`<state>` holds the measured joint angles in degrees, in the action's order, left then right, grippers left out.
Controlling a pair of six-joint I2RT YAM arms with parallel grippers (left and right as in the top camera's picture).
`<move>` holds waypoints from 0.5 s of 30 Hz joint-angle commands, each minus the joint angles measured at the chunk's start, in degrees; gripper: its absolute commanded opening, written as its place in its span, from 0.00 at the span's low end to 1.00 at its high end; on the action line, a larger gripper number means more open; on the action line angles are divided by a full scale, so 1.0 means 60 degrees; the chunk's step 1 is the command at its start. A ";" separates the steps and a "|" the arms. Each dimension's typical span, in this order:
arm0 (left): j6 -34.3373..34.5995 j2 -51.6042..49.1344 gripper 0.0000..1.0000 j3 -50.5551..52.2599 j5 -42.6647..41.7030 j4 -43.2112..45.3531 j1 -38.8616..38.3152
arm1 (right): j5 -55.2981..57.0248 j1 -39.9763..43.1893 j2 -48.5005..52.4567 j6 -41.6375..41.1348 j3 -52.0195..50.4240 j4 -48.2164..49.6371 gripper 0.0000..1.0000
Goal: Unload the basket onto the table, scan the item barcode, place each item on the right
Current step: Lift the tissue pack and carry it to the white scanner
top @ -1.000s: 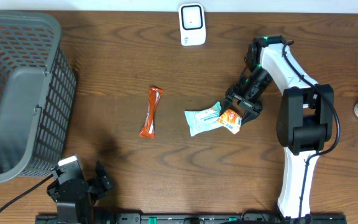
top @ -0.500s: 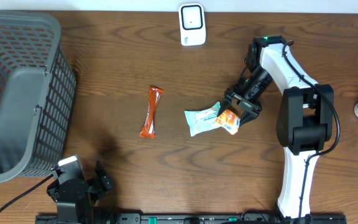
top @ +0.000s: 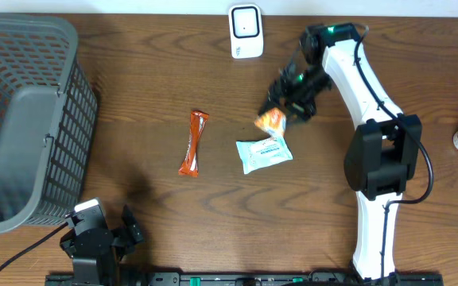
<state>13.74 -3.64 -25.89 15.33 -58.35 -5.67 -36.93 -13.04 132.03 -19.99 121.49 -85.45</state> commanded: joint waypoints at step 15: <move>0.0087 0.0004 0.98 0.0029 0.0051 -0.0007 0.0040 | 0.4025 -0.0867 0.0033 -0.1260 0.0878 0.6699 0.64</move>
<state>13.74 -3.64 -25.89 15.33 -58.33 -5.67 -20.34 -16.32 132.03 -26.81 125.64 -48.38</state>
